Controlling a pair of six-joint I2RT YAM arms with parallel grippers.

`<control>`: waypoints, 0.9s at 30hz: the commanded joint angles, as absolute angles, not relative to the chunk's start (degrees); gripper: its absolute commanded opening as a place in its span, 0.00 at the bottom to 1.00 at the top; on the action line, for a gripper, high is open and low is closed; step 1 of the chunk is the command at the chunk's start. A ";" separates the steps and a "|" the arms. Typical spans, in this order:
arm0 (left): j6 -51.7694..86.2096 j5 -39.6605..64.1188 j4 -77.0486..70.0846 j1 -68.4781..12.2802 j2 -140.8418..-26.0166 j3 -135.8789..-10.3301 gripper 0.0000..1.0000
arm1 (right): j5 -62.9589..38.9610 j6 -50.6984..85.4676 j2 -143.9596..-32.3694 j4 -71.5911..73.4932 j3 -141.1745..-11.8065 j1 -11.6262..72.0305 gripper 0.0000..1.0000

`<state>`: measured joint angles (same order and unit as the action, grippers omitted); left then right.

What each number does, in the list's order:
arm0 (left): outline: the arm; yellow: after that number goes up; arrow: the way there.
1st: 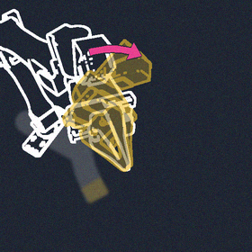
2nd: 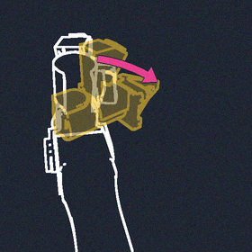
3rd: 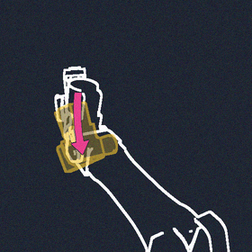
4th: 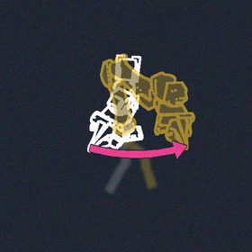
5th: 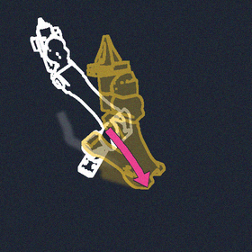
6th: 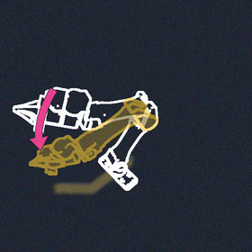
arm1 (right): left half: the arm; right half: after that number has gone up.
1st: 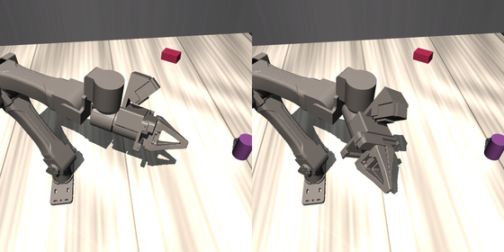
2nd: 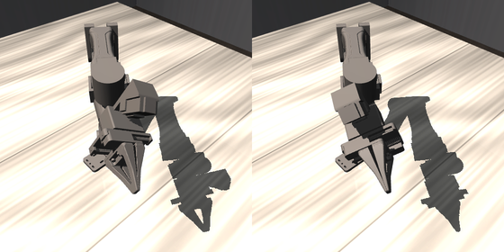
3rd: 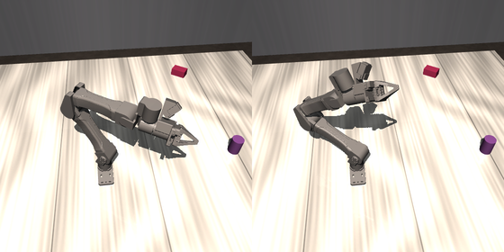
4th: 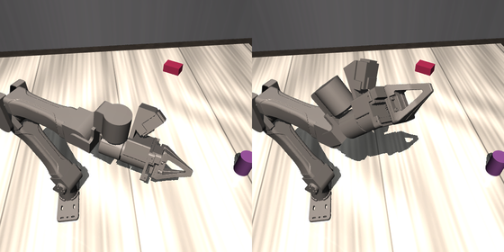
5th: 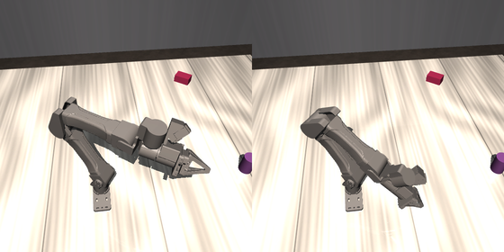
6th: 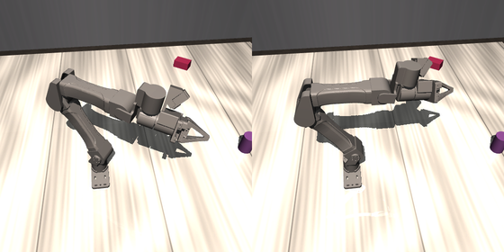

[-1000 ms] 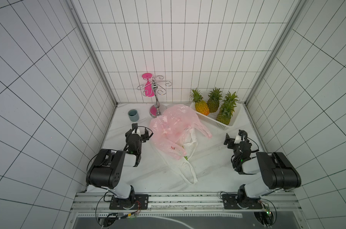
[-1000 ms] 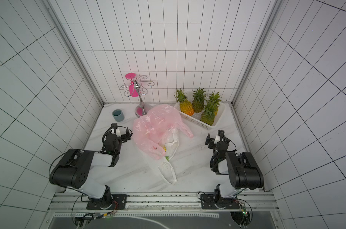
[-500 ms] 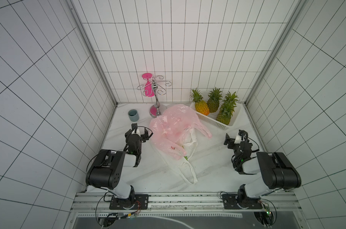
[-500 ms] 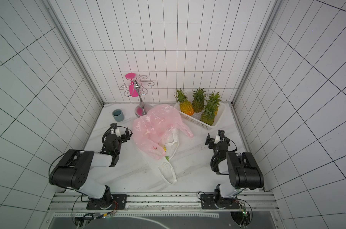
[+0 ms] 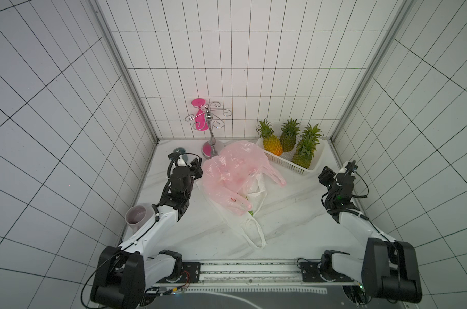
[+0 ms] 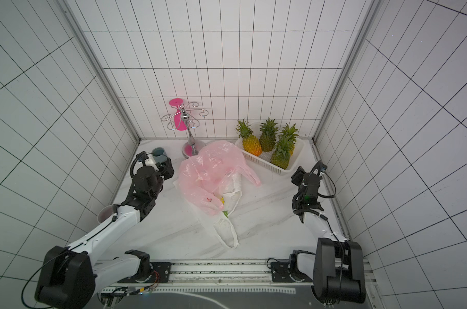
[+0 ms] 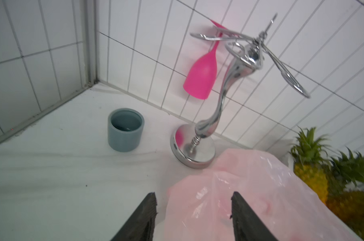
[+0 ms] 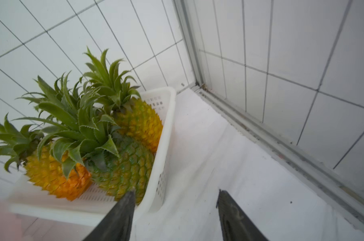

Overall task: Place the pineapple into a plastic bag & tie a knot
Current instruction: Adjust the basket at the center of the board.

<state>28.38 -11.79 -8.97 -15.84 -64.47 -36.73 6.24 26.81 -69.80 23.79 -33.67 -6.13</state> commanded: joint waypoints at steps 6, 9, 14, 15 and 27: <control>35.48 -12.82 2.57 -35.41 -52.92 -28.01 0.54 | -3.05 32.59 -87.58 -0.42 -67.92 -5.98 0.81; 36.03 -14.21 2.95 -38.81 -53.12 -27.65 0.54 | -0.82 32.90 -95.74 -4.42 -76.72 -5.71 0.82; 35.20 -12.49 3.86 -39.22 -54.27 -29.98 0.54 | 5.69 33.41 -105.63 -11.93 -87.64 -5.94 0.74; 34.87 -12.57 4.32 -39.22 -54.09 -30.38 0.54 | 6.82 33.61 -106.03 -11.98 -87.84 -6.05 0.74; 32.23 -14.27 0.55 -38.19 -51.59 -27.51 0.57 | 9.26 32.58 -105.07 -12.93 -88.11 -8.43 0.62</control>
